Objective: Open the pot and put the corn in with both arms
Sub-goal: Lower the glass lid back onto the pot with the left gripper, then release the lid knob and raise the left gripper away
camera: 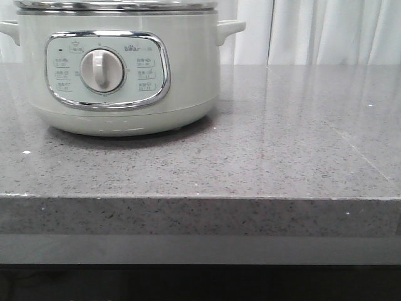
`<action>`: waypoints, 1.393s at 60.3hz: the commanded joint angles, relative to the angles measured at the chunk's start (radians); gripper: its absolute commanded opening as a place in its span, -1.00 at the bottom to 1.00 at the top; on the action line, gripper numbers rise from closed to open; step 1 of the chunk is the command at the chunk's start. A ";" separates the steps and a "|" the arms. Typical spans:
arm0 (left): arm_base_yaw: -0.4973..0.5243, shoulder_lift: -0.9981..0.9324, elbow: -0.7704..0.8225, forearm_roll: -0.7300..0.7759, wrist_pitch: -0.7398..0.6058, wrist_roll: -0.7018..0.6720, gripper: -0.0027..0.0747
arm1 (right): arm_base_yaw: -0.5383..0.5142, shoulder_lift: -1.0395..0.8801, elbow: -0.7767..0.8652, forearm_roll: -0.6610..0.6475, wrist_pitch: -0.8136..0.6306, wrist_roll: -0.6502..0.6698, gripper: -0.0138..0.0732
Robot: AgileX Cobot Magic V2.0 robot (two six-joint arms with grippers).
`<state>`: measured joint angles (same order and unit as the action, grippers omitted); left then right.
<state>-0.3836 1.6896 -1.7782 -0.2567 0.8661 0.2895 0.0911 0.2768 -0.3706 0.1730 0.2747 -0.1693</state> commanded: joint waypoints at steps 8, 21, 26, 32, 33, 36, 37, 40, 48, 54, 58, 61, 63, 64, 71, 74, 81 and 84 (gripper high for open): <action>-0.002 -0.045 -0.039 -0.052 -0.055 -0.004 0.27 | -0.005 0.007 -0.027 -0.003 -0.085 -0.012 -0.82; -0.002 -0.049 -0.081 -0.033 -0.055 -0.004 0.30 | -0.005 0.007 -0.027 -0.003 -0.083 -0.012 -0.82; -0.002 -0.059 -0.116 -0.033 -0.033 -0.004 0.30 | -0.005 0.007 -0.027 -0.003 -0.082 -0.012 -0.82; -0.002 -0.079 -0.136 -0.033 -0.020 -0.004 0.26 | -0.005 0.007 -0.027 -0.003 -0.082 -0.012 -0.82; -0.002 -0.087 -0.136 -0.031 -0.020 -0.004 0.22 | -0.005 0.007 -0.027 -0.003 -0.082 -0.012 -0.82; -0.002 -0.101 -0.136 -0.027 -0.020 -0.004 0.10 | -0.005 0.007 -0.027 -0.003 -0.082 -0.012 -0.82; -0.002 -0.106 -0.136 -0.027 -0.020 -0.004 0.05 | -0.005 0.007 -0.027 -0.003 -0.082 -0.012 -0.82; -0.002 -0.122 -0.136 -0.027 -0.020 -0.004 -0.19 | -0.005 0.007 -0.027 -0.003 -0.082 -0.012 -0.82; -0.002 -0.160 -0.122 -0.027 -0.022 0.003 -0.84 | -0.005 0.007 -0.027 -0.003 -0.082 -0.012 -0.82; -0.002 -0.217 -0.056 -0.027 -0.054 0.022 -0.98 | -0.005 0.007 -0.027 -0.003 -0.082 -0.012 -0.82; -0.002 -0.265 0.017 -0.027 -0.105 0.024 -0.98 | -0.005 0.007 -0.027 -0.003 -0.082 -0.012 -0.82; -0.002 -0.311 0.075 -0.027 -0.146 0.026 -0.98 | -0.005 0.007 -0.027 -0.003 -0.082 -0.012 -0.82; -0.002 -0.342 0.120 -0.027 -0.177 0.026 -0.98 | -0.005 0.007 -0.027 -0.003 -0.082 -0.012 -0.82; -0.002 -0.362 0.157 -0.027 -0.195 0.026 -0.98 | -0.005 0.007 -0.027 -0.003 -0.082 -0.012 -0.82; -0.002 -0.482 0.333 -0.027 -0.304 0.026 -0.98 | -0.005 0.007 -0.027 -0.003 -0.082 -0.012 -0.82; -0.002 -0.543 0.421 -0.027 -0.351 0.026 -0.98 | -0.005 0.007 -0.027 -0.003 -0.082 -0.012 -0.82; -0.002 -0.677 0.592 -0.027 -0.432 0.026 -0.98 | -0.005 0.007 -0.027 -0.003 -0.082 -0.012 -0.82; -0.002 -0.732 0.662 -0.027 -0.452 0.026 -0.98 | -0.005 0.007 -0.027 -0.003 -0.082 -0.012 -0.82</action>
<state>-0.3836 1.0566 -1.1774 -0.2657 0.5373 0.3135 0.0911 0.2768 -0.3706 0.1730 0.2747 -0.1693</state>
